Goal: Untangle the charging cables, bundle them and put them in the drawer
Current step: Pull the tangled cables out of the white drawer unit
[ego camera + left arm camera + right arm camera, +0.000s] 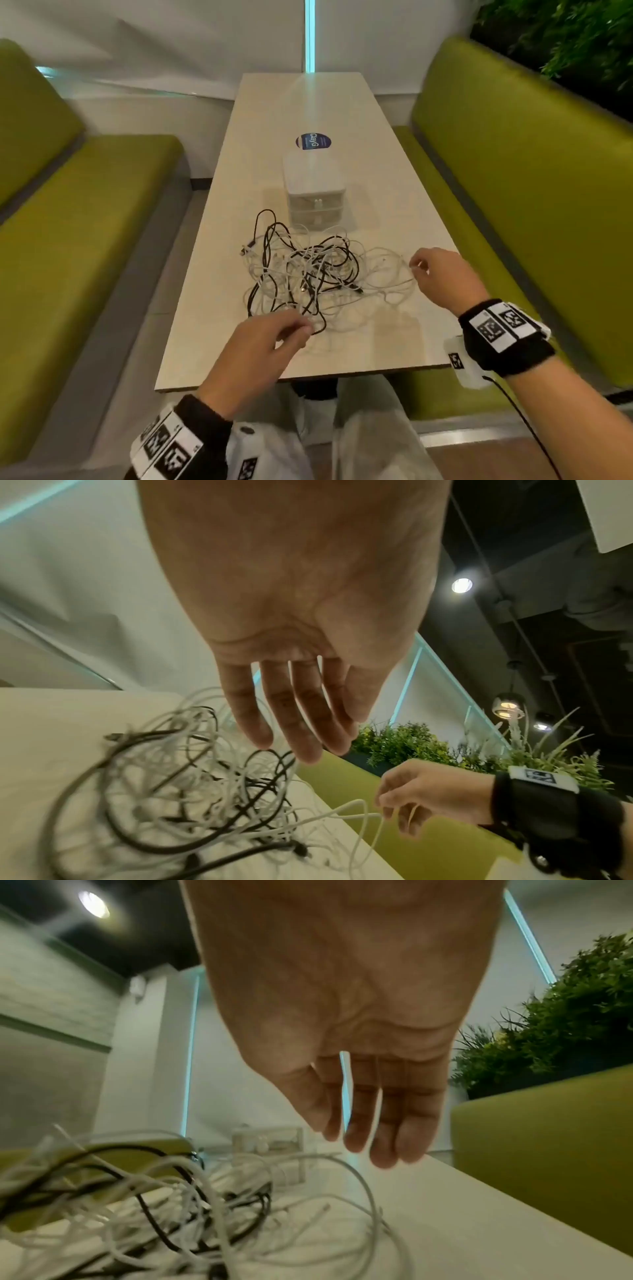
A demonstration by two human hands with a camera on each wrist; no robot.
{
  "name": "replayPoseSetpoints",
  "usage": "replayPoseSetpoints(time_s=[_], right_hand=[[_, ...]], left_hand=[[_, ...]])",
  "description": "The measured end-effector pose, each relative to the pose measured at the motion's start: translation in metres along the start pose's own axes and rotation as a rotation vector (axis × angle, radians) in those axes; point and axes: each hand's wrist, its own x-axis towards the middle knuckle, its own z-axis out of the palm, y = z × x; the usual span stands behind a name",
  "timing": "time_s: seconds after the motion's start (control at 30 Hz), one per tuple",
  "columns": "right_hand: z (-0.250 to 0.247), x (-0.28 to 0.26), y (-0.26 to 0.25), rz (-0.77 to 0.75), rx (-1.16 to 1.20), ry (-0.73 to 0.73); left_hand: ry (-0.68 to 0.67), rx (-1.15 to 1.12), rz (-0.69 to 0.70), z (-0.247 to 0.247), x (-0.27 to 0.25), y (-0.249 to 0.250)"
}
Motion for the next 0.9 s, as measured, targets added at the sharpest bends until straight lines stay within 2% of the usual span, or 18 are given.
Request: replayPoseSetpoints(time_s=[0.1, 0.13, 0.2, 0.3, 0.33, 0.47, 0.53, 0.6, 0.7, 0.83, 0.9], right_hand=[[0.013, 0.015, 0.011, 0.228, 0.012, -0.126], [0.017, 0.015, 0.01, 0.307, 0.087, -0.173], [0.026, 0.02, 0.011, 0.418, 0.356, -0.162], [0.028, 0.023, 0.008, 0.451, 0.727, -0.088], [0.025, 0.022, 0.005, 0.436, 0.784, -0.064], [0.006, 0.014, -0.014, 0.241, 0.741, 0.144], [-0.006, 0.008, -0.03, 0.098, 0.804, 0.252], [-0.018, -0.001, -0.049, -0.057, 0.89, 0.284], [-0.026, -0.016, -0.075, -0.3, 0.937, 0.173], [-0.008, -0.025, -0.092, -0.57, 0.73, 0.033], [0.005, -0.025, -0.096, -0.604, 0.641, -0.024]], left_hand=[[-0.016, 0.006, 0.033, 0.015, 0.031, 0.005], [-0.04, 0.015, 0.041, 0.02, 0.038, 0.008], [-0.048, -0.003, 0.051, 0.03, 0.048, 0.009], [-0.042, -0.053, 0.023, 0.043, 0.06, 0.007], [-0.038, -0.076, 0.008, 0.045, 0.063, 0.008], [0.021, -0.133, 0.028, 0.046, 0.073, 0.014], [0.098, -0.17, 0.046, 0.04, 0.078, 0.019], [0.2, -0.26, 0.036, 0.032, 0.083, 0.025], [0.302, -0.503, -0.019, 0.022, 0.086, 0.03], [0.229, -0.722, -0.018, 0.012, 0.078, 0.031], [0.219, -0.776, -0.004, 0.009, 0.075, 0.032]])
